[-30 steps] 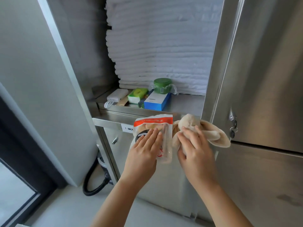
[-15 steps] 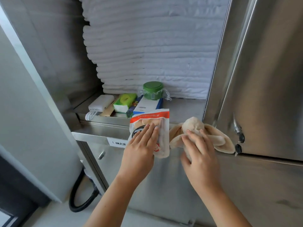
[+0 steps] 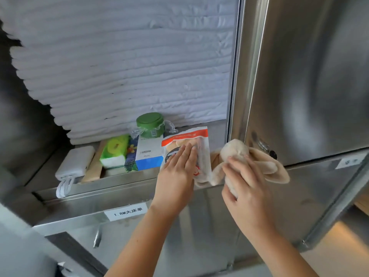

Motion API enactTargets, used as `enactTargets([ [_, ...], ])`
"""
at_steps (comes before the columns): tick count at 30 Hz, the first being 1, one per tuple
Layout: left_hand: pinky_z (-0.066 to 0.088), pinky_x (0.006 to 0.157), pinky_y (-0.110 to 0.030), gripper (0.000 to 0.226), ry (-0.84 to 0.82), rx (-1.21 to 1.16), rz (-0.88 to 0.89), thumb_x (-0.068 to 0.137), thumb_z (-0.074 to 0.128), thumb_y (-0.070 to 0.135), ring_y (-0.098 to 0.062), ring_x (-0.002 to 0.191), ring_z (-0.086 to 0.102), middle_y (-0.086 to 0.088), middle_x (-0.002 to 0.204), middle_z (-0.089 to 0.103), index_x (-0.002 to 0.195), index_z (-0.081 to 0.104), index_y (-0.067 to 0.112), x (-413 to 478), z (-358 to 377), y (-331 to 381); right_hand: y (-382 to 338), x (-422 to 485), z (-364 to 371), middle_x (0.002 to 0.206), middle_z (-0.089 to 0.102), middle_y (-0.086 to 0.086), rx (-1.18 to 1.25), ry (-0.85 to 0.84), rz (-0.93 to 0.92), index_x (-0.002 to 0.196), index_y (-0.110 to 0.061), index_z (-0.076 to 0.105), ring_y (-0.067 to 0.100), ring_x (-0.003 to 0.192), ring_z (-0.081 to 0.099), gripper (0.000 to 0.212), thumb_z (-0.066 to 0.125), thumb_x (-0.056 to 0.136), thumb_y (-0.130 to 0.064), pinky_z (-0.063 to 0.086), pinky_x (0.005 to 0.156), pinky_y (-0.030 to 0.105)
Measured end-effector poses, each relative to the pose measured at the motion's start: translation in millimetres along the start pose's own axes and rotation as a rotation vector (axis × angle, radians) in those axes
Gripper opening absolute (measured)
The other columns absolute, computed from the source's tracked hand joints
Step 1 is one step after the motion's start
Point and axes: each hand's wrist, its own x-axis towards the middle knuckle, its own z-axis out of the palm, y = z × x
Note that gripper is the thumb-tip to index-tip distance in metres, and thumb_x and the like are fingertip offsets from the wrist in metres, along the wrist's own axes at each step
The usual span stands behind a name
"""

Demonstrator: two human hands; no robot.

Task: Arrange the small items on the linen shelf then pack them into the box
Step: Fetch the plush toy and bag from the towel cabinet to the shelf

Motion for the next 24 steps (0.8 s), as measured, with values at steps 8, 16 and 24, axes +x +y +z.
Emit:
enactTargets([
  [8,0.057,0.071,-0.043,0.073,-0.166,0.024,0.111,0.038,0.086,-0.002,-0.036,0.096,0.066,-0.024,0.108,0.066,0.108,0.065,-0.01,23.5,22.0,-9.9,-17.2,-2.2,0.7,0.107,0.065,0.014,-0.113,0.046,0.08,0.097,0.003,0.07,0.039,0.104,0.059,0.036,0.042,0.075,-0.004,0.044,0.093,0.048],
  [16,0.051,0.086,-0.037,0.072,-0.22,0.076,0.091,0.062,0.079,0.003,-0.033,0.112,0.058,-0.027,0.124,0.056,0.125,0.049,-0.013,47.6,44.6,-11.1,-23.7,-2.2,3.0,0.105,0.066,0.012,-0.194,0.076,0.13,0.099,0.001,0.07,0.038,0.104,0.06,0.038,0.054,0.064,0.004,0.042,0.093,0.045],
  [24,0.025,0.11,-0.033,0.063,-0.331,0.195,0.039,0.098,0.041,0.015,-0.025,0.142,0.014,-0.016,0.154,0.017,0.147,0.003,0.0,56.6,82.3,-28.9,-21.5,-4.8,8.2,0.11,0.065,0.01,-0.156,0.01,0.144,0.101,-0.001,0.07,0.036,0.109,0.058,0.044,0.065,0.059,0.012,0.045,0.093,0.046],
])
